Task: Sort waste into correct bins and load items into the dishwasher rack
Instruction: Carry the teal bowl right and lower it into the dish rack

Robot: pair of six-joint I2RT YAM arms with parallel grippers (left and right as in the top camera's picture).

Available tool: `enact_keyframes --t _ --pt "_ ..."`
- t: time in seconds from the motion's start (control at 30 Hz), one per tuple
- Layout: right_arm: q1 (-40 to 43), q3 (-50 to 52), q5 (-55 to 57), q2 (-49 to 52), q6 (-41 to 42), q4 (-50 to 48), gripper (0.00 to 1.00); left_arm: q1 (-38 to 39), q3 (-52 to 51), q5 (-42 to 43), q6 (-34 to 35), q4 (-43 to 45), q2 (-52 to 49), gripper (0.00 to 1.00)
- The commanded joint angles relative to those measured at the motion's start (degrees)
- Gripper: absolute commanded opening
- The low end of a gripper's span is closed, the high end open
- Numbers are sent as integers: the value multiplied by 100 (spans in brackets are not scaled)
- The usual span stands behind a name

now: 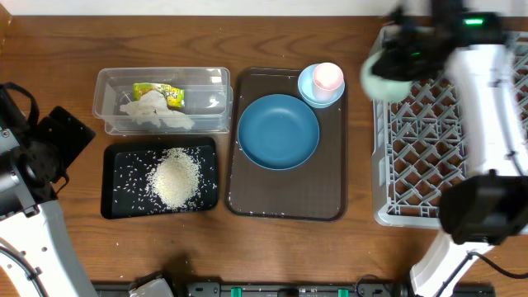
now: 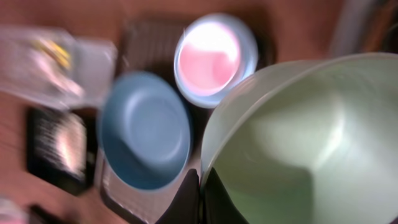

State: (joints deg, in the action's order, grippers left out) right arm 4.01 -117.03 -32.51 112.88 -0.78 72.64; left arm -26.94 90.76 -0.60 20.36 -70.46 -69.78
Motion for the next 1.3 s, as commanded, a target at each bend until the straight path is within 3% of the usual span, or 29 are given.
enact_keyframes --t 0.0,0.23,0.47,0.67,0.77,1.0,1.27 --pt "846 50 -1698 -120 -514 -120 1 -26 37 -50 -15 -4 -20 93" --pt "2275 721 -2439 -118 -660 -643 1 -26 37 -50 -15 -4 -20 93" --pt "3187 1932 -3543 -118 -658 -2142 1 -26 37 -50 -15 -4 -20 93" --pt "4002 2669 -4513 -118 -11 -3598 1 -26 37 -50 -15 -4 -20 93" --pt "4306 2798 -4586 -118 125 -3799 1 -26 37 -50 -15 -4 -20 93" --pt "4564 2983 -4795 -118 90 -3775 1 -26 37 -50 -15 -4 -20 93" --pt "4280 3161 -4787 -118 -192 -3862 1 -26 37 -50 -15 -4 -20 93"
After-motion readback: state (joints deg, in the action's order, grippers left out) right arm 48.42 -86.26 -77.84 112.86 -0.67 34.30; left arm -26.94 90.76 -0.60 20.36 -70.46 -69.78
